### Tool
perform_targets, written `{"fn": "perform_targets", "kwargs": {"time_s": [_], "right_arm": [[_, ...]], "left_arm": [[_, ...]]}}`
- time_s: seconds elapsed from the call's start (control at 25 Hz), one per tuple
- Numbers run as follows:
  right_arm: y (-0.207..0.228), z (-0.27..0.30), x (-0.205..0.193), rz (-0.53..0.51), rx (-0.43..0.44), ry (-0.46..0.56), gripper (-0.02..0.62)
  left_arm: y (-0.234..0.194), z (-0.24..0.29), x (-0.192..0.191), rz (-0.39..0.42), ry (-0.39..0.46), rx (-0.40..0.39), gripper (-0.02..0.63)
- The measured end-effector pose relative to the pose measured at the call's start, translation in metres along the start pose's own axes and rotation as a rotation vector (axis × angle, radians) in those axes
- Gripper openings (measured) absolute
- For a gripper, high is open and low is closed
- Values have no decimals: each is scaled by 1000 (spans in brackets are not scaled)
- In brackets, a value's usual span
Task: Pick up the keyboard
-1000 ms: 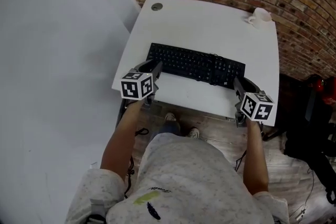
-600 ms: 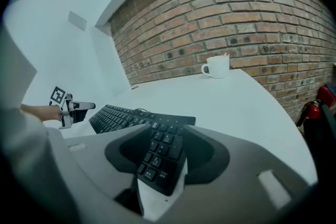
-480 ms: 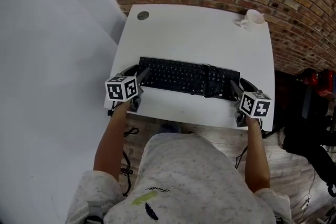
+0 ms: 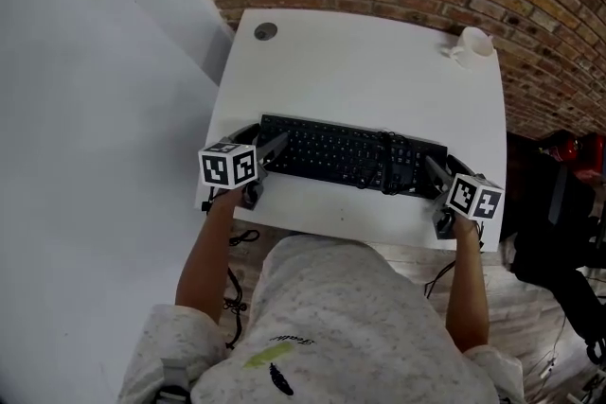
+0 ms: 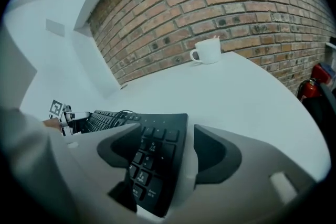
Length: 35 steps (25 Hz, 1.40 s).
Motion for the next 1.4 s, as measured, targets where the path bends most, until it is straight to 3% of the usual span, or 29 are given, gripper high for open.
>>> {"fn": "perform_targets", "kwargs": {"time_s": [0.4, 0.44, 0.84, 1.08, 1.4], "right_arm": [[-5, 11, 4, 52, -2, -63, 322], [-6, 11, 4, 56, -4, -63, 292], [-7, 10, 5, 63, -43, -57, 298], [-17, 3, 17, 13, -57, -13, 297], [-31, -11, 43, -33, -29, 99, 298]], "left_arm": [[0, 13, 3, 29, -109, 22, 351], [0, 13, 3, 17, -113, 24, 348], [3, 13, 2, 1, -115, 60, 339], [5, 1, 5, 0, -63, 79, 339], [18, -23, 40, 91, 61, 117, 339]]}}
Point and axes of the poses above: the fingertips, and each gripper's own axes: z forward along the fingers, y to its right, x out of its top, the point moved 5 cm from there along -z, backward along the fingers, and after that the axes turned 5 degrees about -y, right-handed, at the moved point
